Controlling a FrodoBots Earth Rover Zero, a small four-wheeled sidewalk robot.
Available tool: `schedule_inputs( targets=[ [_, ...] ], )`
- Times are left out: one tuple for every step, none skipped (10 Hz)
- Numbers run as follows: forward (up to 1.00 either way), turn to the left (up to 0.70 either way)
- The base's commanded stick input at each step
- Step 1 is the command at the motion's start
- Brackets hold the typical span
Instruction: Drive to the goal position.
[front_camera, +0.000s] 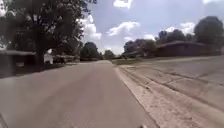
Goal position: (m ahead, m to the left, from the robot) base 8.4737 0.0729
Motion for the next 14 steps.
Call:
schedule_inputs(
  targets=[
    [0.7,0.0],
    [0.7,0.0],
    [0.7,0.0],
    [0.7,0.0],
    [0.7,0.0],
    [0.7,0.0],
    [0.7,0.0],
    [0.7,0.0],
    [0.7,0.0],
    [0.7,0.0],
    [0.7,0.0],
    [0.7,0.0],
    [0.7,0.0],
    [0.7,0.0]
  ],
)
